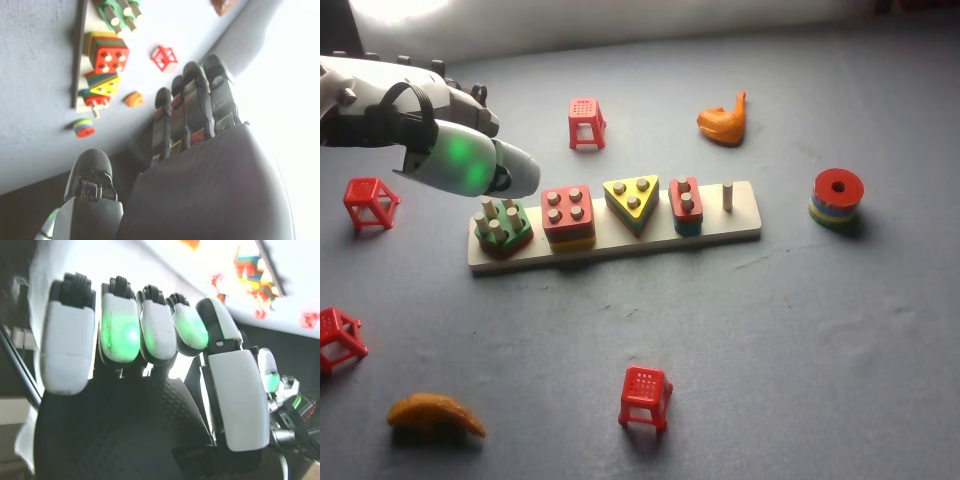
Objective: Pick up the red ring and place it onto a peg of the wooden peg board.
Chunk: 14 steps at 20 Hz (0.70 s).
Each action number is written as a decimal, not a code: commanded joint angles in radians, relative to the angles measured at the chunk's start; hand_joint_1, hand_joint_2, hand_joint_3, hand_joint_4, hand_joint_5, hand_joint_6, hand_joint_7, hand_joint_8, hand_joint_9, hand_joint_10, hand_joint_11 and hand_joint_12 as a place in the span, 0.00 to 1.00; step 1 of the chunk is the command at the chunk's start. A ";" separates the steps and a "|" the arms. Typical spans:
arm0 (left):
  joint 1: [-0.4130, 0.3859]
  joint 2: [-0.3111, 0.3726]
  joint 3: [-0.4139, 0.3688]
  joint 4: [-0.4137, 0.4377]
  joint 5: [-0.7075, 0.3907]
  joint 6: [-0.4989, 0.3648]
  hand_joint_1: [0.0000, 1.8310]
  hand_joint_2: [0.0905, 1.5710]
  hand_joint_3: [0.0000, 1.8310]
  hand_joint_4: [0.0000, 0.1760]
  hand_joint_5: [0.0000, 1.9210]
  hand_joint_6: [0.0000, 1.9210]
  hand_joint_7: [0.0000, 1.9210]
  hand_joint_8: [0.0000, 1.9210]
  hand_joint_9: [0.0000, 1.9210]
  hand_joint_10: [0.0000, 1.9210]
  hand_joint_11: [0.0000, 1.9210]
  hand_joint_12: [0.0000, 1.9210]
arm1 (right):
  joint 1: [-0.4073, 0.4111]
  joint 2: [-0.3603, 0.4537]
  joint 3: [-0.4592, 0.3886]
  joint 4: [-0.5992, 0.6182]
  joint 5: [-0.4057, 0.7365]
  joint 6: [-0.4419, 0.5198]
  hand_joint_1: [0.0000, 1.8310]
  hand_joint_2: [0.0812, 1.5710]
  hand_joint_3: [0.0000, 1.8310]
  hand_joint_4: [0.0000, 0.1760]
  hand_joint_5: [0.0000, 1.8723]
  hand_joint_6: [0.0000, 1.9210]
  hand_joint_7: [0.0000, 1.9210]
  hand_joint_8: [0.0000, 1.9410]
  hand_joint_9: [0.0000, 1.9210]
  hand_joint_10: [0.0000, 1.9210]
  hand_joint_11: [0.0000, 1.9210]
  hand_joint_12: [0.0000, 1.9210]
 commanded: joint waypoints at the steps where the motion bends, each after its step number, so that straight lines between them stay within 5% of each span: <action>1: -0.008 0.000 0.002 0.048 -0.037 0.004 0.00 0.66 0.16 0.00 0.06 0.01 0.04 0.00 0.02 0.01 0.02 0.01 | 0.006 -0.001 0.008 -0.020 0.080 -0.010 0.00 0.60 0.10 0.00 0.05 0.01 0.02 0.01 0.00 0.01 0.00 0.00; 2: -0.008 0.000 0.002 0.048 -0.037 0.004 0.00 0.66 0.16 0.00 0.06 0.01 0.04 0.00 0.02 0.01 0.02 0.01 | -0.007 -0.007 0.011 -0.020 0.088 -0.010 0.00 0.60 0.10 0.00 0.05 0.01 0.02 0.01 0.00 0.01 0.00 0.00; 3: -0.008 0.000 0.002 0.048 -0.037 0.004 0.00 0.77 0.01 0.00 0.05 0.00 0.03 0.00 0.01 0.00 0.00 0.03 | -0.017 -0.016 0.016 -0.020 0.095 -0.016 0.00 0.65 0.01 0.00 0.04 0.00 0.02 0.00 0.00 0.00 0.00 0.00; 8: -0.008 0.000 0.002 0.048 -0.037 0.004 0.00 0.77 0.00 0.00 0.06 0.00 0.05 0.00 0.04 0.00 0.00 0.07 | -0.008 -0.083 0.068 -0.008 0.101 -0.030 0.00 0.66 0.01 0.00 0.03 0.00 0.01 0.00 0.00 0.00 0.00 0.00; 11: -0.008 0.000 0.002 0.048 -0.037 0.004 0.00 0.78 0.00 0.00 0.06 0.00 0.04 0.01 0.02 0.00 0.00 0.00 | -0.007 -0.152 0.123 0.098 0.093 -0.144 0.03 0.58 0.00 0.00 0.01 0.00 0.00 0.00 0.00 0.00 0.00 0.00; 12: -0.008 -0.001 0.002 0.048 -0.037 0.004 0.00 0.78 0.00 0.00 0.06 0.01 0.04 0.01 0.02 0.00 0.01 0.00 | -0.007 -0.165 0.135 0.099 0.088 -0.144 0.03 0.48 0.00 0.33 0.04 0.00 0.00 0.00 0.00 0.00 0.00 0.00; 13: -0.008 -0.001 0.002 0.048 -0.037 0.004 0.00 0.78 0.00 0.00 0.06 0.00 0.04 0.00 0.02 0.00 0.01 0.00 | -0.006 -0.182 0.153 0.100 0.080 -0.144 0.03 0.45 0.00 0.44 0.05 0.00 0.00 0.00 0.00 0.00 0.00 0.00; 14: -0.008 -0.001 0.002 0.048 -0.037 0.004 0.00 0.79 0.00 0.00 0.06 0.01 0.04 0.01 0.03 0.00 0.01 0.01 | 0.004 -0.200 0.175 0.100 0.055 -0.154 0.10 0.40 0.00 0.64 0.15 0.01 0.00 0.00 0.00 0.00 0.00 0.00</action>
